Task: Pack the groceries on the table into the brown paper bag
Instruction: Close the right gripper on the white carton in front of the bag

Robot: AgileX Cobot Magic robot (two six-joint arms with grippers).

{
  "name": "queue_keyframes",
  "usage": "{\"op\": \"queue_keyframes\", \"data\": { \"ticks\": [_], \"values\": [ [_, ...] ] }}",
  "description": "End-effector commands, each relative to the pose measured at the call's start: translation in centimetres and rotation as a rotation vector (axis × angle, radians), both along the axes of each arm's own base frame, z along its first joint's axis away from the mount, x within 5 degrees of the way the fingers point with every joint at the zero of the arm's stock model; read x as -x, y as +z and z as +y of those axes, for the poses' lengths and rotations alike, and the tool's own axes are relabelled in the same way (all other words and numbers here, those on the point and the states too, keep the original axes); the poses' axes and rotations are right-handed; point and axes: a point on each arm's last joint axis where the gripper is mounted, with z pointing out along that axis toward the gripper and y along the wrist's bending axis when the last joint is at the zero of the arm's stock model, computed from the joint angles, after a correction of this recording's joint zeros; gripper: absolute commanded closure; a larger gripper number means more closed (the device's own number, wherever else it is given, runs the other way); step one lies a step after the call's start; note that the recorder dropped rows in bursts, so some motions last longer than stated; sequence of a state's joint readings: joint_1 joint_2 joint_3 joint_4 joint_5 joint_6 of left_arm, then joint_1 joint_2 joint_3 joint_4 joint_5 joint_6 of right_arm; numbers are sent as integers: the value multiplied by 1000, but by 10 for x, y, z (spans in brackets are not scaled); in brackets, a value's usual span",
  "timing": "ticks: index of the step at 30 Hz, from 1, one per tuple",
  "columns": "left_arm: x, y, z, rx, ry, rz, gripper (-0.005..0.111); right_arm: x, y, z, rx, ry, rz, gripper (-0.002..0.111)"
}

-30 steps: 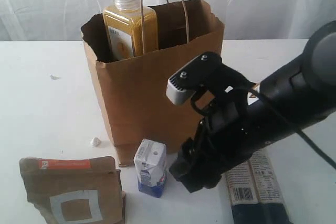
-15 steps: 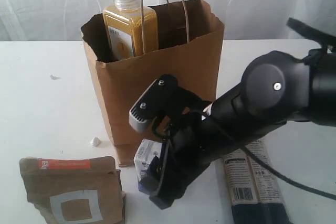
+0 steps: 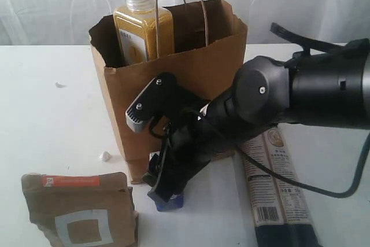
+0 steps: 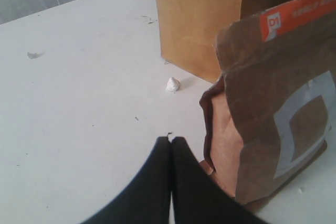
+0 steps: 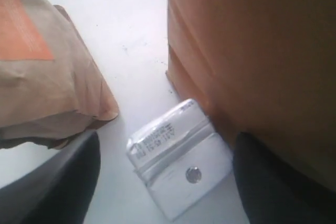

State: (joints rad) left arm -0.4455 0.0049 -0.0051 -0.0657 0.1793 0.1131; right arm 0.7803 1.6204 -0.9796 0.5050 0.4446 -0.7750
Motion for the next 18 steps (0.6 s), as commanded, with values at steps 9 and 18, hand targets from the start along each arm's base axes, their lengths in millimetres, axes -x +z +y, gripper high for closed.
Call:
{"op": "queue_keyframes", "data": {
  "ticks": [9,18],
  "values": [
    [0,-1,-1,17,-4,6,107,-1,-6,2,19,-91,86,42],
    [0,-1,-1,17,-4,6,107,-2,-6,0,-49,-358,240,42]
  ]
}}
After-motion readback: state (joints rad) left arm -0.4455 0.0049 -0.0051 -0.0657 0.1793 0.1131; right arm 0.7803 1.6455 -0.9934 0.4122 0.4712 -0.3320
